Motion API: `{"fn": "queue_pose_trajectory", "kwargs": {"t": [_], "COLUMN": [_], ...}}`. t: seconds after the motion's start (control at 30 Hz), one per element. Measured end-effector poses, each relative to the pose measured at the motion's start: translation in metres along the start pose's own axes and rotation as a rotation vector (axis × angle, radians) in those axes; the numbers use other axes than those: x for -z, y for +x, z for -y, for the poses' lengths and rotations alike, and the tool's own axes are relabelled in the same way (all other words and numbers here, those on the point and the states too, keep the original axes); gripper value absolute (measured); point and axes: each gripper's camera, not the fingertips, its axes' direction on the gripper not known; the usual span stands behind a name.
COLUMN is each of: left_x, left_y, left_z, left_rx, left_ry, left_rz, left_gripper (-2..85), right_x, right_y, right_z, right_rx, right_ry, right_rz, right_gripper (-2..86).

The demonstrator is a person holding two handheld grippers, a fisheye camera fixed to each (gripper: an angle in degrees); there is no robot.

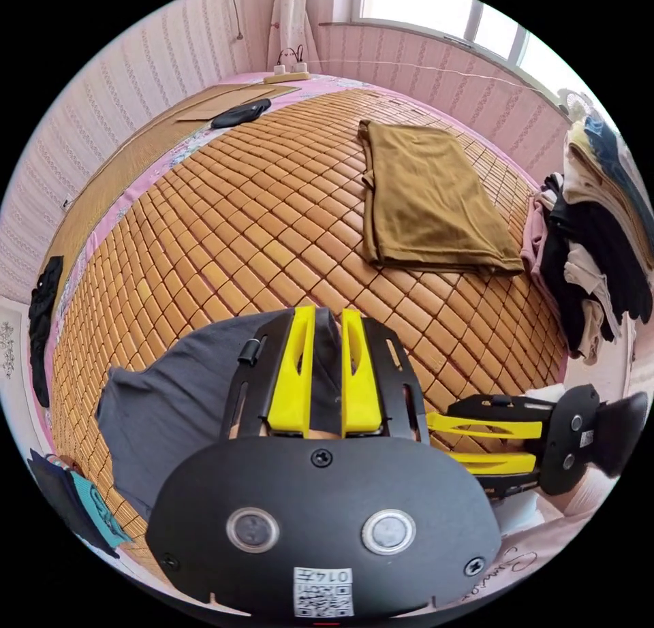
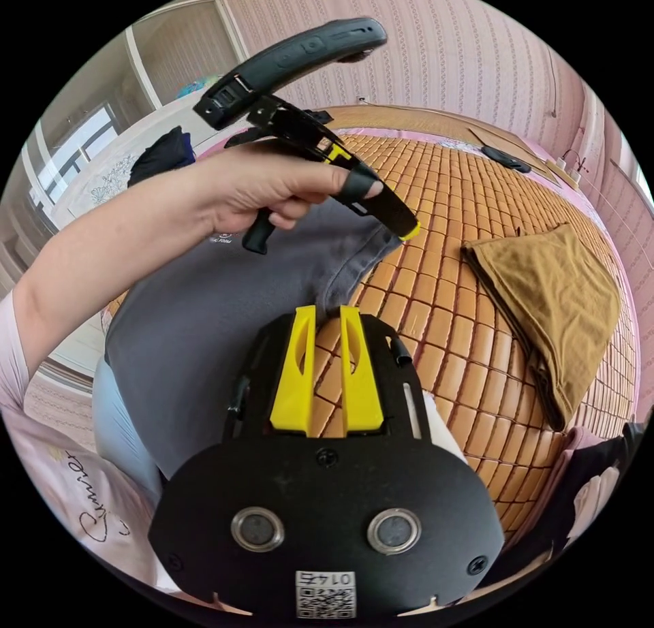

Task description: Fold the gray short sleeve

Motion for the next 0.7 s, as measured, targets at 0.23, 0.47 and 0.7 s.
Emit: {"fn": "queue_pose_trajectory", "kwargs": {"t": [0.23,0.47,0.7], "left_x": [0.001,0.052,0.034], "left_y": [-0.012,-0.059,-0.106], "left_z": [-0.006,-0.061,-0.142], "left_rx": [0.005,0.105,0.219], "left_ry": [0.068,0.239,0.195], "left_rz": [0.028,-0.020,0.005], "left_gripper": [-0.3,-0.7,-0.7], "right_x": [0.010,0.020,0.029], "right_y": [0.014,0.008,0.003], "right_z": [-0.009,-0.014,-0.016], "right_rx": [-0.031,0.011,0.106], "right_ry": [0.040,0.103,0.151], "right_rz": [0.013,-0.028,0.152], "right_gripper": [4.8,4.8,1.3]}}
